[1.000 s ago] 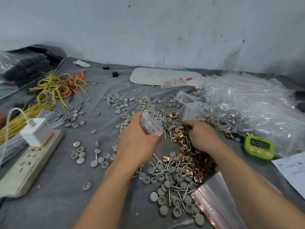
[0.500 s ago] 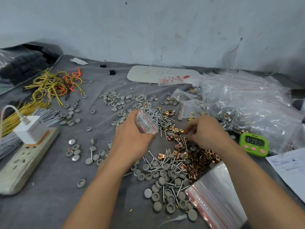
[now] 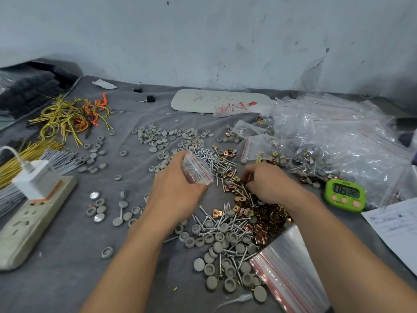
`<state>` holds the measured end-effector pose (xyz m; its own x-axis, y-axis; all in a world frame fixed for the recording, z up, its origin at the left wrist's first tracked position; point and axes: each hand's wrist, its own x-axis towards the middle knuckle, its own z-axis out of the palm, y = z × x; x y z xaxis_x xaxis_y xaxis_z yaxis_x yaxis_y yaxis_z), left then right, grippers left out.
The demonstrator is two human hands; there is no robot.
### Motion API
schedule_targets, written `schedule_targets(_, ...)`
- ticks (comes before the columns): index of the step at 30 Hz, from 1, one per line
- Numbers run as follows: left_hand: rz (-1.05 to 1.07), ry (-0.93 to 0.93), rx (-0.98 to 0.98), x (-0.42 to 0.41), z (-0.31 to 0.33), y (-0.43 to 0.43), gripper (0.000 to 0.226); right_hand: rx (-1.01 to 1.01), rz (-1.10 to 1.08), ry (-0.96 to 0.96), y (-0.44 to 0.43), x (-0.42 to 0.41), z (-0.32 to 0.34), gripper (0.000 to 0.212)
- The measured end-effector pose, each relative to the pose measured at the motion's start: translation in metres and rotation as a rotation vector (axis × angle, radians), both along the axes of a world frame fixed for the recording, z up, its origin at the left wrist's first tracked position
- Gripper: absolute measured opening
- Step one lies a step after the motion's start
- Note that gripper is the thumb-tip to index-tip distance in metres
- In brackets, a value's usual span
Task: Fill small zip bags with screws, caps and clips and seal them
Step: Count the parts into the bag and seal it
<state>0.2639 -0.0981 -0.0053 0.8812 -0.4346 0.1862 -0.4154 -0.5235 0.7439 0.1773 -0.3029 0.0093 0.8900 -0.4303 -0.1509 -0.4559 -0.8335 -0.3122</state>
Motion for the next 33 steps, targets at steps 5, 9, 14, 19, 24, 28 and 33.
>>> schedule_targets(5,-0.001,0.002,0.011,0.0,0.001,0.001,0.067,0.081,-0.052,-0.128,-0.003,-0.01,-0.003,0.025)
schedule_targets(9,0.006,0.014,0.017,0.0,0.002,0.001,0.069,0.082,-0.035,-0.082,-0.007,-0.021,0.005,0.023)
schedule_targets(14,0.007,0.007,0.053,0.0,0.001,0.001,0.078,-0.01,-0.004,0.021,-0.007,-0.027,0.011,0.024)
schedule_targets(19,0.003,0.015,0.071,0.002,-0.001,0.001,0.082,0.045,-0.071,-0.114,-0.009,-0.031,0.014,0.027)
schedule_targets(24,-0.006,-0.008,0.087,0.0,-0.002,0.0,0.082,0.358,-0.156,-0.437,-0.001,-0.035,0.02,0.033)
schedule_targets(28,-0.027,-0.017,0.093,-0.003,0.001,-0.001,0.081,0.72,-0.117,-0.546,0.016,-0.038,0.026,0.027)
schedule_targets(33,-0.065,-0.044,0.104,-0.009,0.002,-0.001,0.078,0.834,-0.036,-0.605,0.034,-0.035,0.031,0.024)
